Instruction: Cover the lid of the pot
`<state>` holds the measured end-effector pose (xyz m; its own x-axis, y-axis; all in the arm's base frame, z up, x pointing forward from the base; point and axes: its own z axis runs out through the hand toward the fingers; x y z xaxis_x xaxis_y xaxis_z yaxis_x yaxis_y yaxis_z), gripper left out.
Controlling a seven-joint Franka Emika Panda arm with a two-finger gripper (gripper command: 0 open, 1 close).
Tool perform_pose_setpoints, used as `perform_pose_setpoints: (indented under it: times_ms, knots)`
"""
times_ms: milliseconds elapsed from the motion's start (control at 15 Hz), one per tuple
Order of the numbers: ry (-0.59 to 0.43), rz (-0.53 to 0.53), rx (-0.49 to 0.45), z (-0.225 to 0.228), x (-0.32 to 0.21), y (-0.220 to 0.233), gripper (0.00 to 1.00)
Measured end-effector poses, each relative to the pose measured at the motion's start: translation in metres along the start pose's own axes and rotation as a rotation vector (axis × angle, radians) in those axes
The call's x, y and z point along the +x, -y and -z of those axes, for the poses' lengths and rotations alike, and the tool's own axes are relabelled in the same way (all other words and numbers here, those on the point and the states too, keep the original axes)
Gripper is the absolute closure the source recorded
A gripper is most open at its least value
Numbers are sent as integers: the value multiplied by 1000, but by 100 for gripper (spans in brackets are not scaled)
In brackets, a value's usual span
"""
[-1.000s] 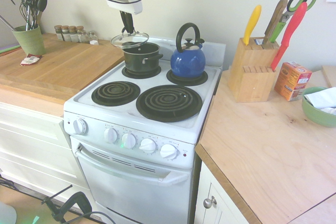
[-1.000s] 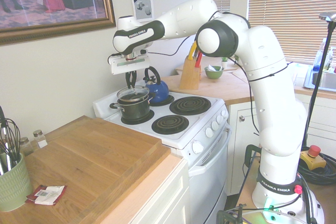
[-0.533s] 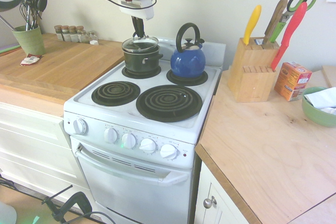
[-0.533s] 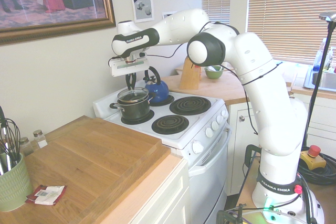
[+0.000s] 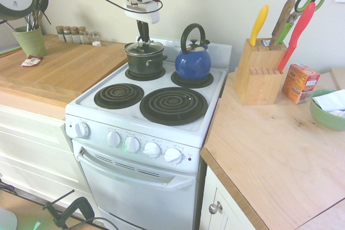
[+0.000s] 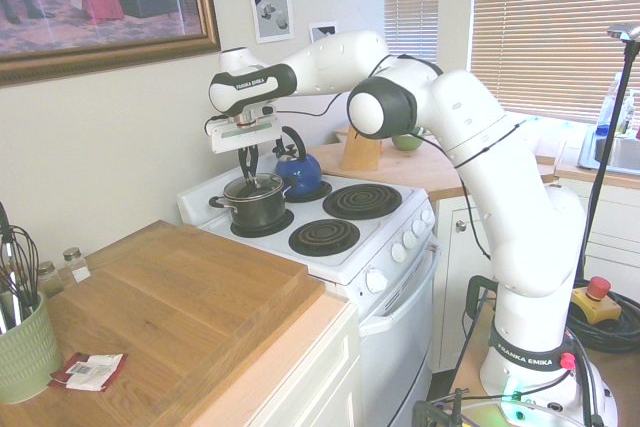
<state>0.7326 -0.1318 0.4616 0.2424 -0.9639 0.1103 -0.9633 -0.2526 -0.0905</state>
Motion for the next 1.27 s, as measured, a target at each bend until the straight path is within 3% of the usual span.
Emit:
perform_pose_setpoints:
  times_ms: [267, 333, 1000, 1267]
  knots:
    - [8, 4, -1, -2, 0, 1, 100]
    - [9, 4, 0, -2, 0, 1, 0]
    - [4, 21, 14, 7, -10, 5, 0]
    - [-23, 33, 72, 68, -29, 0, 0]
